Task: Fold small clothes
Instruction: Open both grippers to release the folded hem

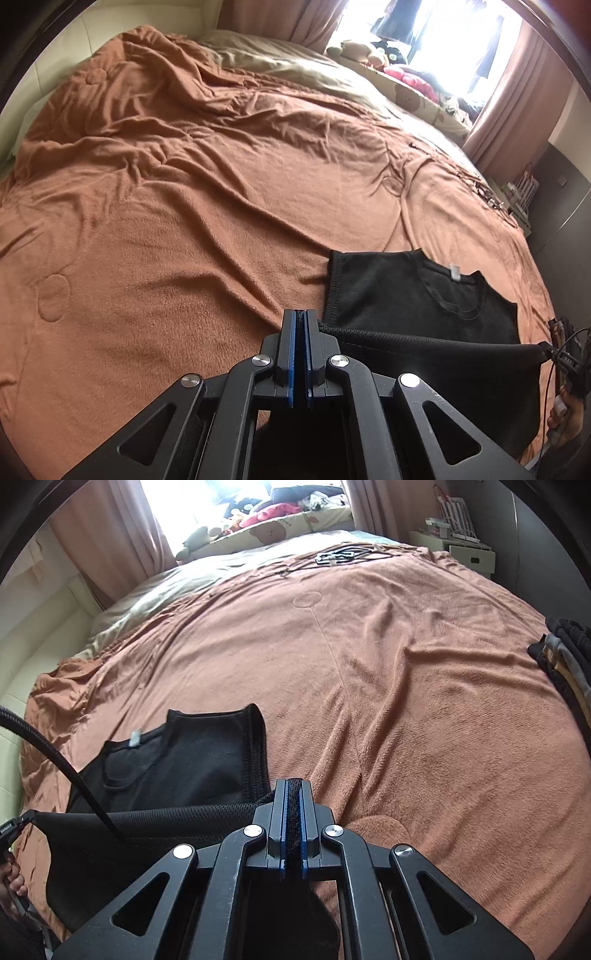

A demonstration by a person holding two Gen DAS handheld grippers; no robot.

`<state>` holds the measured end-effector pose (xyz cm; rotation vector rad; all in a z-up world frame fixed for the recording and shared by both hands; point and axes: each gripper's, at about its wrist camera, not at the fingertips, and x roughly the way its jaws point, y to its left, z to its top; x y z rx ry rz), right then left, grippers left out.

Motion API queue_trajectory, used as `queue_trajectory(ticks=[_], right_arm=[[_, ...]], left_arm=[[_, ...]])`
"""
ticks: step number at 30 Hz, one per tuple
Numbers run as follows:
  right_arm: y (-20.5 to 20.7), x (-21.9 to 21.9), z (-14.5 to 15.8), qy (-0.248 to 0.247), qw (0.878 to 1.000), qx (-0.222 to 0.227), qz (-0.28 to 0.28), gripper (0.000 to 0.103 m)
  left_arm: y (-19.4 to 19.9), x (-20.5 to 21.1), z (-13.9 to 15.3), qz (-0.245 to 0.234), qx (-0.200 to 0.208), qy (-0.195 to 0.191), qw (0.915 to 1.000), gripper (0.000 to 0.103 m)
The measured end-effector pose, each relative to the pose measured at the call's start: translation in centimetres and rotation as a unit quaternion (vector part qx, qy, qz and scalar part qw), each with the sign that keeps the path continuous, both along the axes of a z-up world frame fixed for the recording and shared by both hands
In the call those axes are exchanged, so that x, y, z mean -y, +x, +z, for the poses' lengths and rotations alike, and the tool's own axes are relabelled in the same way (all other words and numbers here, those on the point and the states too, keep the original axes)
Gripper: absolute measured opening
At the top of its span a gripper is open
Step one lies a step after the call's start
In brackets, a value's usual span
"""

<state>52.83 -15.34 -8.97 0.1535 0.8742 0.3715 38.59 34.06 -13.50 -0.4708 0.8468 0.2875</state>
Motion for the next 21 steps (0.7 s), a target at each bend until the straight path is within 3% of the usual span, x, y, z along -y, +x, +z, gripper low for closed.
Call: queue_trajectory(ticks=[2, 5, 7, 8, 9, 10, 11, 12, 21], right_arm=[[0.5, -0.7, -0.2, -0.008, 1.000, 0.005, 0.002, 0.003], [1.3, -1.9, -0.5, -0.069, 0.998, 0.001, -0.014, 0.005], [1.4, -1.7, -0.1, -0.061, 0.998, -0.006, -0.005, 0.006], [1.2, -1.6, 0.2, -0.061, 0.998, -0.008, -0.004, 0.009], [1.1, -1.4, 0.4, -0.064, 0.998, -0.009, -0.003, 0.024], [0.8, -1.0, 0.6, -0.064, 0.998, -0.006, 0.001, 0.047], [0.4, -0.8, 0.9, -0.062, 0.998, 0.000, 0.007, 0.057], [-0.2, -0.7, 1.0, -0.064, 0.998, 0.008, 0.013, 0.065], [-1.5, -0.3, -0.1, -0.087, 0.993, -0.019, 0.079, 0.065]], left_arm=[[0.8, -0.5, -0.7, 0.000, -0.016, -0.004, 0.9999, 0.005], [1.1, -1.0, -0.9, 0.005, -0.034, 0.005, 0.9994, 0.007], [0.7, -1.4, -0.5, 0.003, -0.033, 0.004, 0.9994, 0.015], [0.5, -1.4, -0.3, 0.000, -0.032, 0.005, 0.9995, 0.030], [0.2, -1.3, 0.0, -0.004, -0.032, 0.012, 0.9994, 0.049], [0.0, -1.2, 0.2, -0.008, -0.031, 0.019, 0.9993, 0.057], [-0.4, -0.9, 0.5, -0.018, -0.029, 0.034, 0.9988, 0.064], [-0.6, -0.6, 0.6, -0.026, -0.031, 0.041, 0.9983, 0.065], [-0.8, 2.2, -2.1, -0.097, -0.097, 0.070, 0.9880, 0.065]])
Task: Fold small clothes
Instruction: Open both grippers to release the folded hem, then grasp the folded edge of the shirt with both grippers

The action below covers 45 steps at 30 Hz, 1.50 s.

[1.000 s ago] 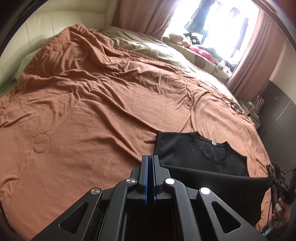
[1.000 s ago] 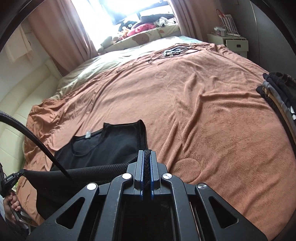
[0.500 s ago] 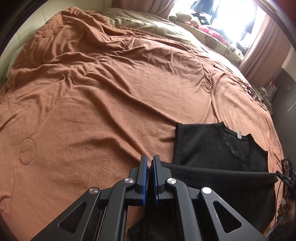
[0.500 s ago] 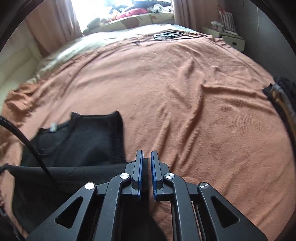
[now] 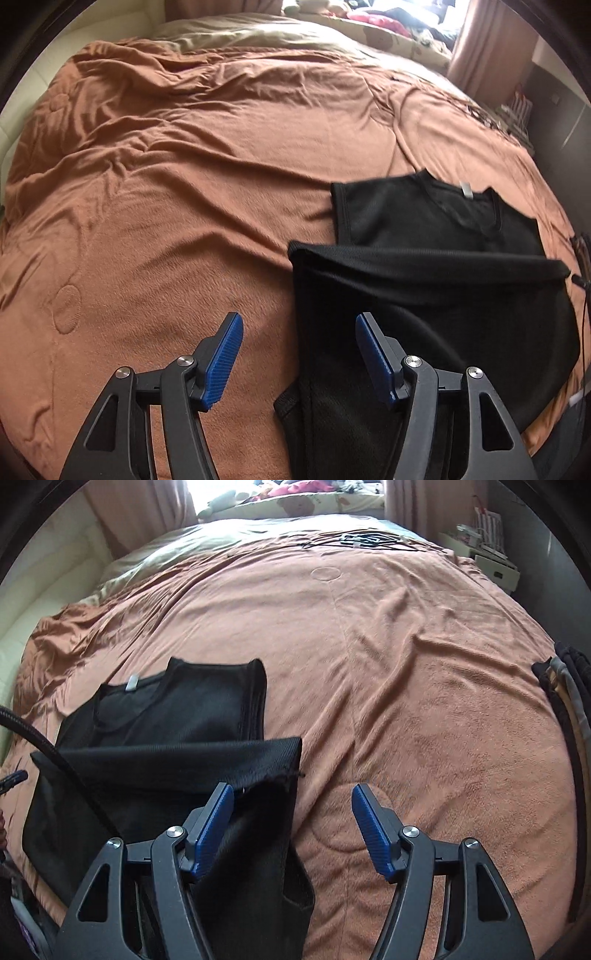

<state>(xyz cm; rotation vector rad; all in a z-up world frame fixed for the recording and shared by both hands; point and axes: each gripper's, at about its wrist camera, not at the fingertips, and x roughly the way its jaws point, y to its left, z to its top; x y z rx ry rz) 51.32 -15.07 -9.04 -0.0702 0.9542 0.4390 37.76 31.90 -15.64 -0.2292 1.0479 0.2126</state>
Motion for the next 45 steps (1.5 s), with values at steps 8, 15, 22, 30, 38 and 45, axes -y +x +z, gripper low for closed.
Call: queue_trajectory(ticks=[8, 15, 22, 30, 38, 45], right_arm=[[0.2, -1.8, -1.4, -0.065, 0.997, -0.009, 0.026, 0.065], [3.1, -4.5, -2.6, -0.105, 0.994, -0.004, 0.019, 0.065], [6.4, -6.0, -3.2, -0.099, 0.995, 0.006, 0.006, 0.049], [7.3, -6.9, -3.9, -0.074, 0.997, 0.000, 0.009, 0.027], [8.1, -7.2, -4.4, -0.057, 0.998, -0.007, 0.020, 0.011], [7.2, -6.4, -2.9, -0.057, 0.998, 0.018, 0.012, 0.000]], left_arm=[[1.8, 0.9, -2.7, -0.024, -0.041, 0.044, 0.9979, 0.065], [4.2, -0.6, -2.9, -0.010, -0.031, 0.045, 0.9985, 0.062], [6.4, -2.8, -3.4, 0.019, -0.021, 0.014, 0.9995, 0.041], [7.3, -3.6, -3.6, 0.030, -0.003, -0.021, 0.9993, 0.028], [7.7, -3.3, -4.0, 0.030, -0.003, -0.020, 0.9994, 0.007], [7.1, -2.7, -2.5, 0.040, 0.010, 0.014, 0.9991, 0.004]])
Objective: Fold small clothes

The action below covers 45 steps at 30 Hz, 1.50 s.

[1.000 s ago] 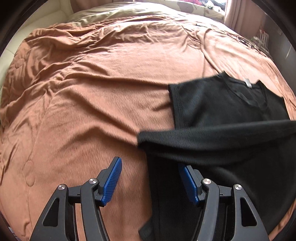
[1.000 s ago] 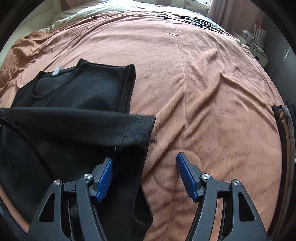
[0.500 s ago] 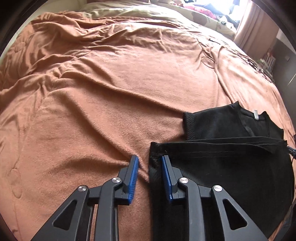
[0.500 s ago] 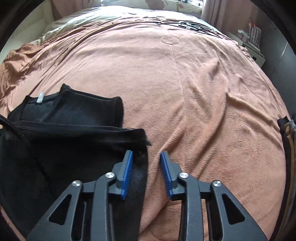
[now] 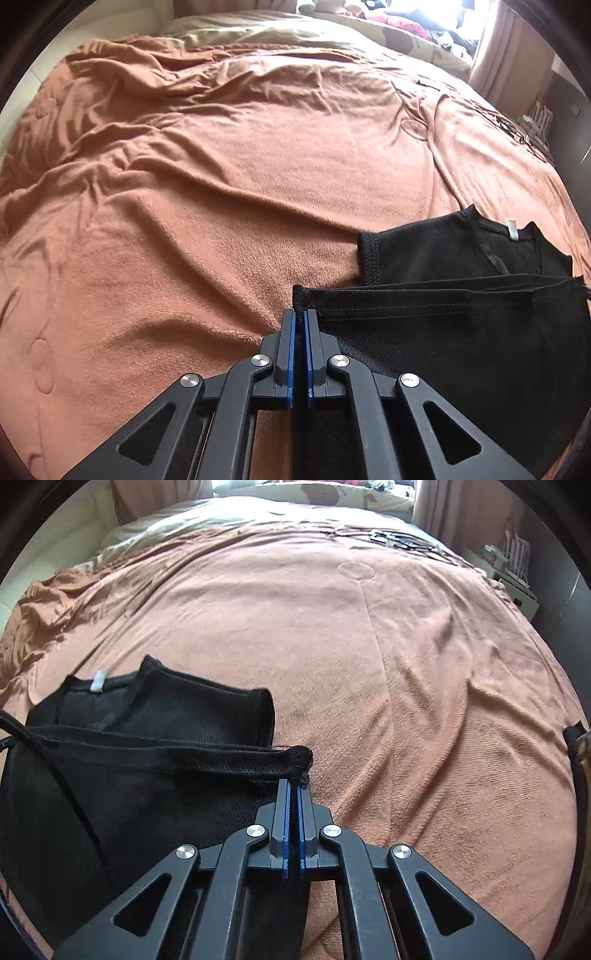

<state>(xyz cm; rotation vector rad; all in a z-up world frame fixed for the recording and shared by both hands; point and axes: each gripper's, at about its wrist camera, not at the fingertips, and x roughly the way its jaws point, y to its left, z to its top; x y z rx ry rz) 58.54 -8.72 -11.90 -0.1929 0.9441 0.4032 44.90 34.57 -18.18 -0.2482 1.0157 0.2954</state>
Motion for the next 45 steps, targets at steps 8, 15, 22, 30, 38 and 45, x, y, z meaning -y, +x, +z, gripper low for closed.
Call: queue_trajectory(ticks=[8, 15, 22, 30, 38, 45], right_arm=[[-1.5, 1.1, 1.4, 0.019, 1.000, 0.011, -0.016, 0.000], [-2.3, 1.9, 3.2, 0.030, 0.999, 0.039, -0.021, 0.000], [-1.8, 1.8, 3.7, 0.025, 0.998, 0.044, -0.023, 0.000], [0.6, 0.5, 3.1, 0.016, 0.999, 0.034, -0.030, 0.000], [3.4, -0.9, 1.6, -0.005, 0.999, 0.017, -0.035, 0.000], [5.1, -2.3, 0.5, -0.021, 0.999, 0.023, -0.038, 0.000]], left_arm=[[-1.6, -0.1, 2.2, 0.035, 0.041, -0.004, 0.9985, 0.004], [-1.0, -0.1, 4.0, 0.038, 0.053, 0.008, 0.9979, 0.004], [0.4, -0.2, 4.5, 0.040, 0.055, 0.012, 0.9977, 0.004], [3.0, -1.0, 3.6, 0.039, 0.047, 0.008, 0.9981, 0.004], [5.2, -1.8, 1.6, 0.026, 0.024, 0.002, 0.9994, 0.004], [7.0, -2.6, 0.6, 0.025, 0.016, 0.001, 0.9996, 0.004]])
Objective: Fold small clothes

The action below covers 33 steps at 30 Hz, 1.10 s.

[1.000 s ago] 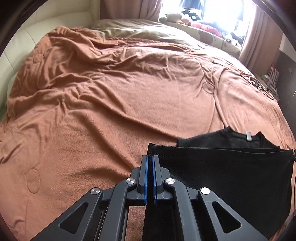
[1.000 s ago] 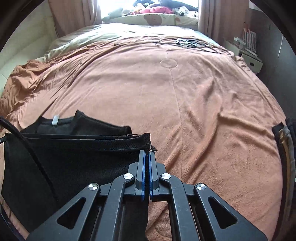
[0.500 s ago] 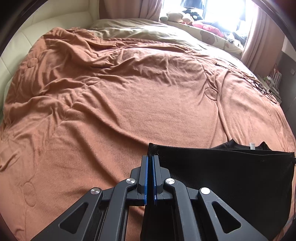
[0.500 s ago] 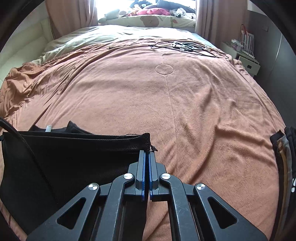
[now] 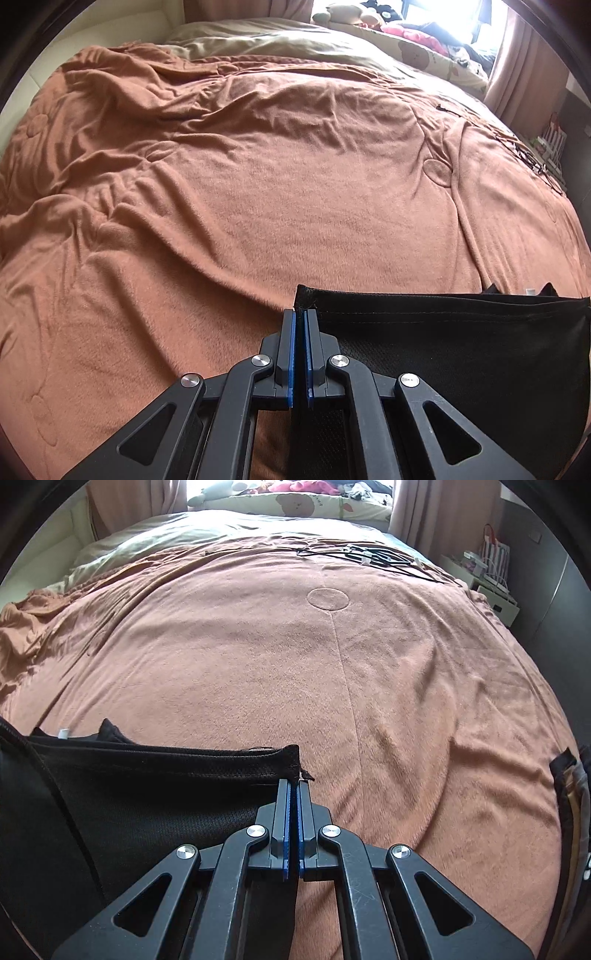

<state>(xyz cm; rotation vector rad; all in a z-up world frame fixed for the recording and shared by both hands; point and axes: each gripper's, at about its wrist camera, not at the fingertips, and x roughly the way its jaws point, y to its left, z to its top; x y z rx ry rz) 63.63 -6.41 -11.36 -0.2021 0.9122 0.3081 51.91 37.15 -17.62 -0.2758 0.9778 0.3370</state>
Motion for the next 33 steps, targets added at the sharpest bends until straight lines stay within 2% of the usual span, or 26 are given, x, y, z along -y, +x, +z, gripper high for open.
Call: queue_trajectory(ticks=[9, 11, 12, 13, 14, 15, 16, 17, 27, 33], right_arm=[[1.2, -0.3, -0.8, -0.012, 1.000, -0.002, -0.019, 0.000], [1.1, -0.4, -1.0, -0.011, 1.000, -0.023, -0.012, 0.001], [0.9, -0.3, -0.9, -0.010, 0.999, -0.029, -0.014, 0.004], [0.8, -0.2, -0.8, -0.009, 0.999, -0.029, -0.015, 0.017], [0.4, 0.1, -0.5, -0.003, 1.000, -0.024, -0.016, 0.027], [0.0, 0.5, -0.3, 0.006, 1.000, -0.021, -0.018, 0.051], [-0.2, 1.0, 0.0, 0.018, 0.999, -0.021, -0.018, 0.058], [-0.6, 1.4, 0.1, 0.030, 0.999, -0.025, -0.016, 0.058], [-6.8, 5.1, 0.0, 0.057, 0.997, -0.045, 0.018, 0.058], [-10.3, 7.8, 0.3, 0.081, 0.995, -0.056, 0.016, 0.058]], left_arm=[[2.6, 0.7, -0.2, -0.013, -0.006, 0.002, 0.9999, 0.007], [2.3, 0.8, -0.2, -0.012, -0.012, 0.002, 0.9999, 0.008], [1.8, 0.7, -0.1, -0.011, -0.010, -0.004, 0.9999, 0.010], [1.5, 0.6, -0.1, -0.010, -0.010, -0.008, 0.9999, 0.013], [0.9, 0.4, -0.1, -0.008, -0.011, -0.017, 0.9998, 0.022], [0.3, 0.3, 0.0, -0.007, -0.012, -0.022, 0.9997, 0.034], [-0.3, 0.3, 0.0, -0.006, -0.010, -0.024, 0.9996, 0.038], [-0.7, 0.4, 0.2, -0.006, -0.009, -0.023, 0.9997, 0.042], [-8.6, 1.6, 0.4, -0.006, -0.015, -0.045, 0.9988, 0.042], [-12.9, 2.9, 0.2, -0.003, -0.017, -0.054, 0.9984, 0.042]])
